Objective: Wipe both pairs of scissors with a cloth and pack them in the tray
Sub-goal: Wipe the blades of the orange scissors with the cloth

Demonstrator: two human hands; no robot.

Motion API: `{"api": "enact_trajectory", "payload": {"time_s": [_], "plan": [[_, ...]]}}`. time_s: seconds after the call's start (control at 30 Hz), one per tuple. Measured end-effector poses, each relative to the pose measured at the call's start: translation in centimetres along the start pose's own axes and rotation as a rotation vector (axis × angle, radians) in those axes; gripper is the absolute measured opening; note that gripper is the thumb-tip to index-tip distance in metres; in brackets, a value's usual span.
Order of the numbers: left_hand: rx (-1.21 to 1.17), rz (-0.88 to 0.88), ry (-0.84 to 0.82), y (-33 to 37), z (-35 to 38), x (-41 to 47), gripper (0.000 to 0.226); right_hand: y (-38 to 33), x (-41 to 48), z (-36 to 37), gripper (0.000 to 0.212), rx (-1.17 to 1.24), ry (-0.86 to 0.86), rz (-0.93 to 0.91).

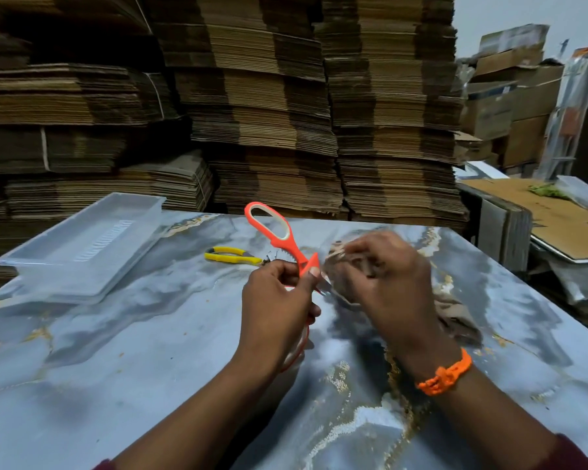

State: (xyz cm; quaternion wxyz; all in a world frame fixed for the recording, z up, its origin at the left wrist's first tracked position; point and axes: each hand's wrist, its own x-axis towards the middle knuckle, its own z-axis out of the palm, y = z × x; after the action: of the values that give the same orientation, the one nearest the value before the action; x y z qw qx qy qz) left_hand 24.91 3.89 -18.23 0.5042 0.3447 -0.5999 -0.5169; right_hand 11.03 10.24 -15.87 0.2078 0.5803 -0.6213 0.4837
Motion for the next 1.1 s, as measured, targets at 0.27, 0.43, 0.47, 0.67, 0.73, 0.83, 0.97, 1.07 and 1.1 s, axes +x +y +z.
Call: {"api": "enact_trajectory", "payload": {"time_s": [0.27, 0.43, 0.47, 0.67, 0.73, 0.83, 0.97, 1.07, 1.1], "plan": [[0.028, 0.031, 0.008, -0.3, -0.8, 0.2, 0.022, -0.2, -0.8, 1.8, 0.015, 0.111, -0.094, -0.217], [0.108, 0.084, -0.018, 0.1, -0.5, -0.1, 0.019, 0.4, 1.2, 1.2, 0.015, 0.135, 0.010, -0.038], [0.106, 0.078, -0.024, 0.2, -0.4, -0.2, 0.019, 0.6, 1.4, 1.1, 0.014, 0.124, 0.024, -0.028], [0.061, 0.038, -0.013, 0.2, -0.6, -0.6, 0.023, -0.1, -0.6, 1.1, 0.014, 0.140, -0.109, -0.188], [0.075, 0.049, -0.028, 0.2, -0.6, -0.5, 0.024, 0.5, 0.2, 1.2, 0.013, 0.146, -0.083, -0.165], [0.101, 0.066, -0.046, 0.4, -0.4, -0.4, 0.024, 1.3, 1.6, 1.3, 0.013, 0.108, 0.031, -0.076], [0.173, 0.101, -0.053, 0.7, -0.9, -0.9, 0.025, 0.0, -0.5, 0.9, 0.016, 0.104, -0.081, -0.168], [0.210, 0.110, -0.057, 0.8, -0.7, -0.5, 0.024, 0.9, 0.6, 1.4, 0.015, 0.152, -0.054, -0.106], [0.212, 0.109, -0.051, 0.8, -0.6, -0.4, 0.024, 1.2, 1.3, 1.5, 0.014, 0.153, -0.011, -0.061]]}}
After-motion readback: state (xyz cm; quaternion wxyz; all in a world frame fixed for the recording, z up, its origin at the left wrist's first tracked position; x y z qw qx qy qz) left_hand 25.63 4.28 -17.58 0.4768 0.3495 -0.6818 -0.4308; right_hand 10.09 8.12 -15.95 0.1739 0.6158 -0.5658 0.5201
